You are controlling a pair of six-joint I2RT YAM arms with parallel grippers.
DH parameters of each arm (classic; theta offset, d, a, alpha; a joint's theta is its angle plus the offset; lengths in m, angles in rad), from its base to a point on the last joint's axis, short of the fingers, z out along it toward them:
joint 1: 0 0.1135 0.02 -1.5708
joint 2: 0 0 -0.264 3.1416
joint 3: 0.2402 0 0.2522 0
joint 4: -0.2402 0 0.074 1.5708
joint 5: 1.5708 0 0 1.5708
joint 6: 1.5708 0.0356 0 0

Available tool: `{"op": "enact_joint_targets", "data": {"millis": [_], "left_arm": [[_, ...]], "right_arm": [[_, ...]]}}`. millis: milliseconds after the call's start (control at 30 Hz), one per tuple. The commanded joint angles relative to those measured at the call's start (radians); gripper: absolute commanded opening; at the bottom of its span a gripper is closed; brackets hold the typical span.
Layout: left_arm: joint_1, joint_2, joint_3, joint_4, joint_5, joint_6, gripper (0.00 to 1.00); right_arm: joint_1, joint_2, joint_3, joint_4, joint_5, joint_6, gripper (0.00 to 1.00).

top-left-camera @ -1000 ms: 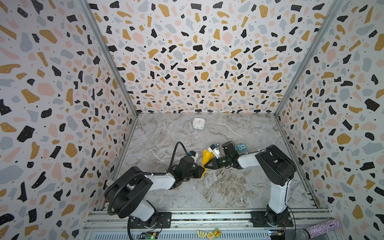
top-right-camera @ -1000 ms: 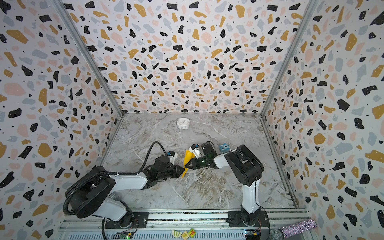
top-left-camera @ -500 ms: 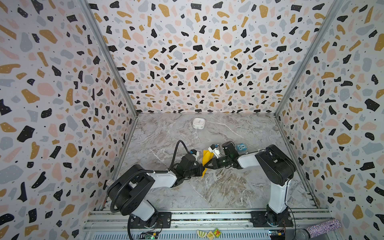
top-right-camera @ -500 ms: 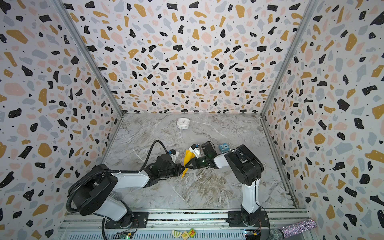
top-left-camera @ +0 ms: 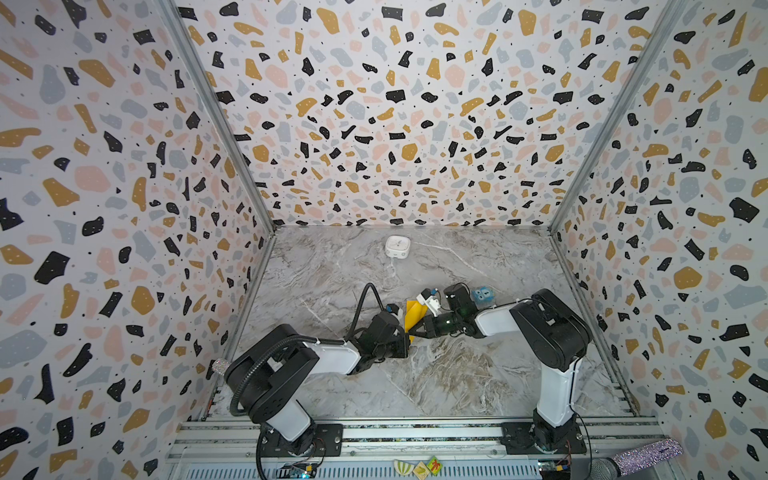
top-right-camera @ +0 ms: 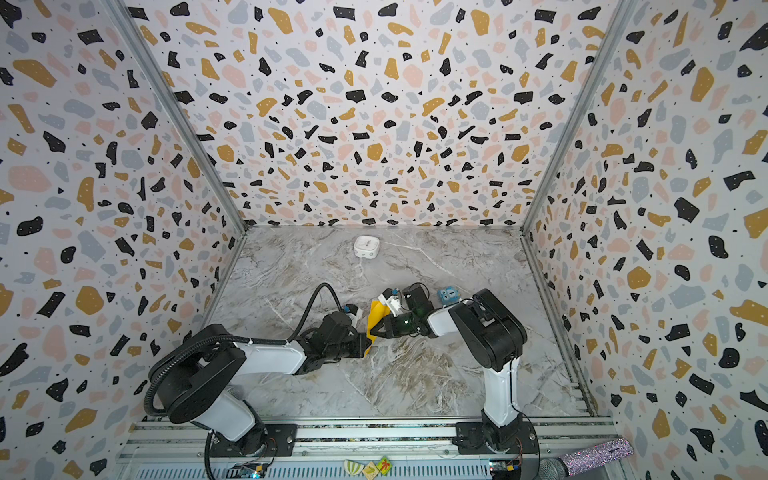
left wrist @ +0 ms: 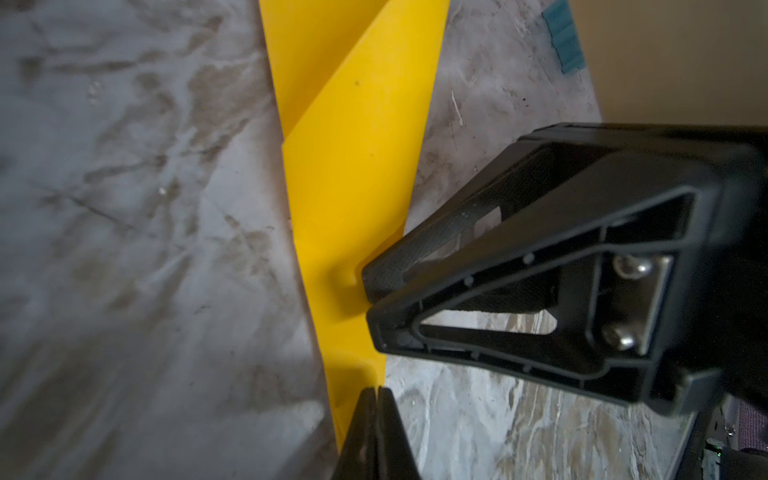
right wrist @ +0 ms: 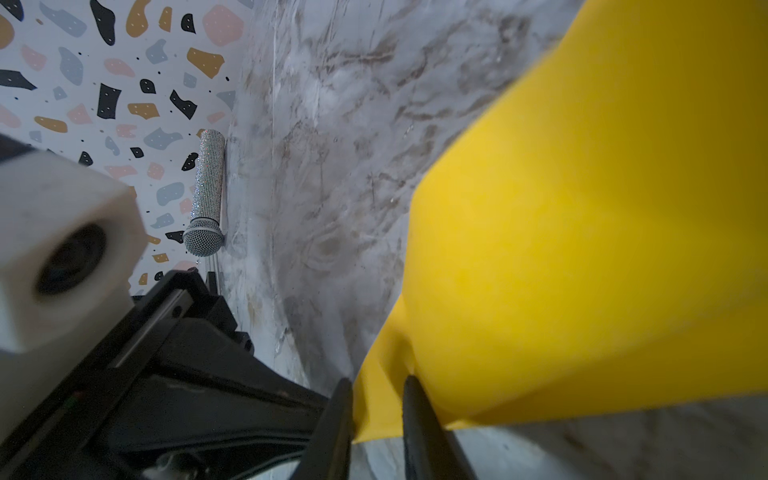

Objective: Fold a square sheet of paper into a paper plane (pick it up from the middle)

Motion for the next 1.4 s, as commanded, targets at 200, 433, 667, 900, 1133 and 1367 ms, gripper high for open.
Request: {"op": "enact_joint_targets", "data": {"millis": [200,433,667,900,1133,1367], "left_arm": [[-0.036,-0.01,0.004,-0.097,-0.072,0.03,0.02],[-0.07,-0.041,-0.005,-0.178,-0.104,0.036,0.01],[-0.11,-0.048,-0.011,-0.239,-0.131,0.055,0.01],[-0.156,-0.05,-0.007,-0.291,-0.174,0.064,0.01],[-0.202,-0.058,-0.025,-0.344,-0.209,0.065,0.01],[-0.203,-0.168,-0.04,-0.365,-0.194,0.064,0.01]], "right_arm": [[-0.004,0.033,-0.017,-0.058,0.064,0.008,0.25],[-0.004,0.04,-0.008,-0.076,0.083,0.012,0.24],[-0.004,0.046,-0.008,-0.079,0.091,0.016,0.24],[-0.004,0.052,-0.005,-0.091,0.102,0.021,0.24],[-0.012,0.044,-0.016,-0.096,0.123,0.04,0.23],[-0.015,0.021,-0.039,-0.102,0.15,0.07,0.23]]}}
